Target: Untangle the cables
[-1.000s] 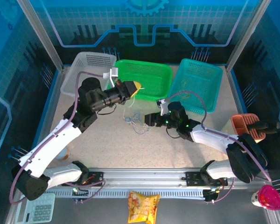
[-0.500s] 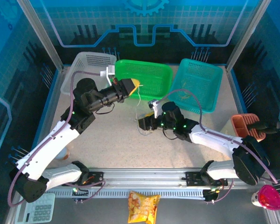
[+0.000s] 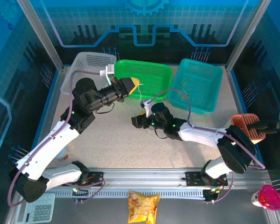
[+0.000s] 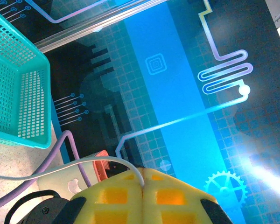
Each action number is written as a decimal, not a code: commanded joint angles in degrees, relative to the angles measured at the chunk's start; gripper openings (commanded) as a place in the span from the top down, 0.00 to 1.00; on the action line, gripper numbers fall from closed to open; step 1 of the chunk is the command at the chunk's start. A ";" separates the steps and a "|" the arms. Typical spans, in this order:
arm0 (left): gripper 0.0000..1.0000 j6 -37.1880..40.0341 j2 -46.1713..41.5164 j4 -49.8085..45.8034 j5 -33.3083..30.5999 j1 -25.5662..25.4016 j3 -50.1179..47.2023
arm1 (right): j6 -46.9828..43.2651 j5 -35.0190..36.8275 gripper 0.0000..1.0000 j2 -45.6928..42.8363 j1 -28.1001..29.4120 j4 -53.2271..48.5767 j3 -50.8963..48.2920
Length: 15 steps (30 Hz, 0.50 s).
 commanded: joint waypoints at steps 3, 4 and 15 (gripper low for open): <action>1.00 -1.33 0.00 2.73 0.16 0.33 2.43 | 1.06 7.50 0.34 -0.45 0.31 5.23 -2.19; 1.00 -1.48 -0.03 2.88 0.16 0.28 2.45 | 1.30 8.86 0.34 -0.96 0.31 5.63 -3.00; 1.00 -1.87 -0.55 3.10 0.25 0.29 2.80 | 2.71 11.71 0.37 -1.39 -1.76 7.26 -4.01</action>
